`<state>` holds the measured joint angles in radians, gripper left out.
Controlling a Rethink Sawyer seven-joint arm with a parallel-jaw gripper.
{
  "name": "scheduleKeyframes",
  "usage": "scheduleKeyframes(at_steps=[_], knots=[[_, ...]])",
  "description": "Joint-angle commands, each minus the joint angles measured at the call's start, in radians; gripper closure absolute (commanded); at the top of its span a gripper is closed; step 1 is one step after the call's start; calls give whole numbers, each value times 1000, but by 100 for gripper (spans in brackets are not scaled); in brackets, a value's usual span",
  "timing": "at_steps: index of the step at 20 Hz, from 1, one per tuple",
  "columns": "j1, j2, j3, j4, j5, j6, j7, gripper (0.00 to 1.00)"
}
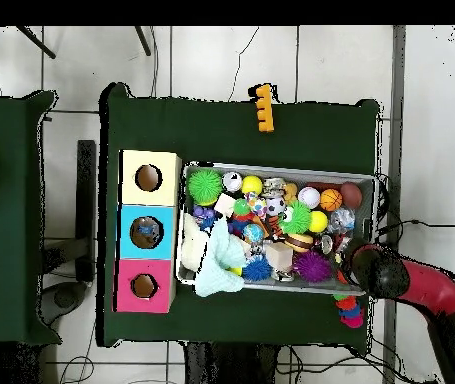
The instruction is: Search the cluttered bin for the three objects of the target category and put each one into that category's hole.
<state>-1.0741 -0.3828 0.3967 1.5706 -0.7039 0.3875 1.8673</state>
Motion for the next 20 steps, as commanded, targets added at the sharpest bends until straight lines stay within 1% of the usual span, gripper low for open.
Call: scheduleKeyframes(at_steps=[1, 3, 4, 6, 7, 9, 12, 14, 17, 19, 20], knots=[[-55, 185, 265, -77, 35, 154, -371, 0], [-84, 203, 296, -79, 54, 175, -375, 0], [-86, 197, 302, -83, 50, 188, -385, 0], [-71, 160, 298, -90, 38, 227, -394, 0], [-74, 157, 310, -95, 34, 244, -414, 0], [-106, 208, 365, -125, 44, 267, -480, 0], [-134, 258, 411, -154, 66, 285, -514, 0], [-143, 275, 425, -164, 83, 294, -505, 0], [-151, 271, 429, -162, 97, 281, -456, 0], [-152, 271, 431, -172, 111, 296, -445, 0], [-143, 265, 422, -185, 120, 326, -434, 0]])
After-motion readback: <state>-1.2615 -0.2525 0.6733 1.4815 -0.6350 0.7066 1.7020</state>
